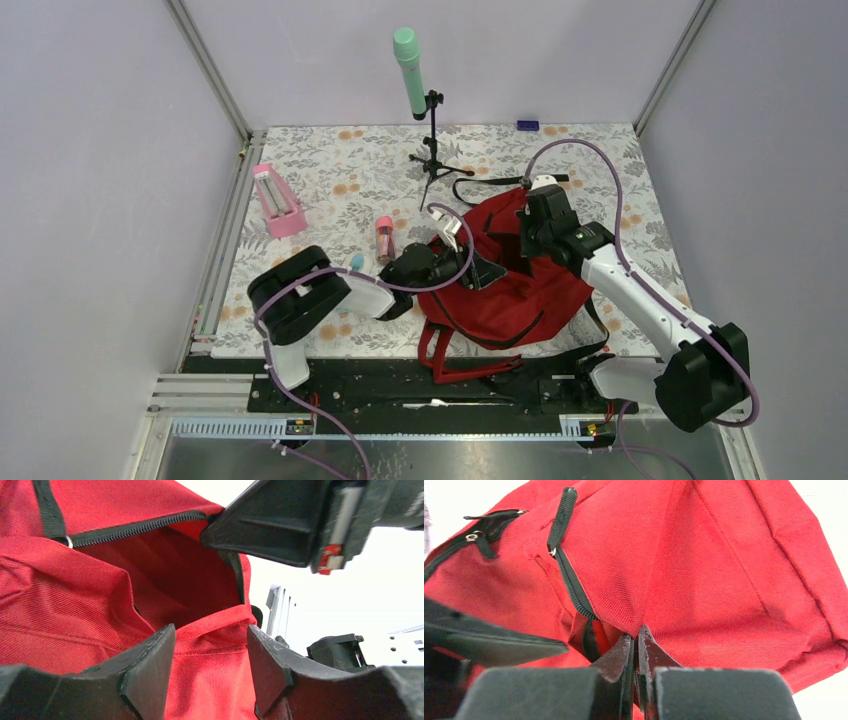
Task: Pack the student bag
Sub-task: Pick up the stationery from the center of the board, then place the stationery in the student bag.
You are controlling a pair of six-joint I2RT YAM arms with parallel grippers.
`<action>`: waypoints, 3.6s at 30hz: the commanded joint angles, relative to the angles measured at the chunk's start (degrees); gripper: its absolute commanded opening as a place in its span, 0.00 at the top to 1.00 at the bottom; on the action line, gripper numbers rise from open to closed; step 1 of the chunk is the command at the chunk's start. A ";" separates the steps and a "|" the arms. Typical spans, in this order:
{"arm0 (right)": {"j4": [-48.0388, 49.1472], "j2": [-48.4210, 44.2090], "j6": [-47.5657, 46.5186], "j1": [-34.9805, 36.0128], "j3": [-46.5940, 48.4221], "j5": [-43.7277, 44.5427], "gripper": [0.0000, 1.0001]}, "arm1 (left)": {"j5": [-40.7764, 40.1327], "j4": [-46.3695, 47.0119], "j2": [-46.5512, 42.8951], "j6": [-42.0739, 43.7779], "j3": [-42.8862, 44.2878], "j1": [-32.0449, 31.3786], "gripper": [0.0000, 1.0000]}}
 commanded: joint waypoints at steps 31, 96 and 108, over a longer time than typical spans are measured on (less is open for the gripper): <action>5.02 -9.22 7.23 -3.28 -1.36 -4.25 1.00 | -20.99 -27.63 -16.61 12.35 3.63 -0.85 0.15; 5.02 -9.30 10.22 -3.29 -2.16 -9.40 1.00 | 16.55 -38.22 -8.55 -13.07 16.61 -0.65 0.84; 5.03 -13.13 10.78 -3.29 -5.17 -10.39 1.00 | -5.66 -28.38 -2.40 -13.98 18.02 -0.75 0.86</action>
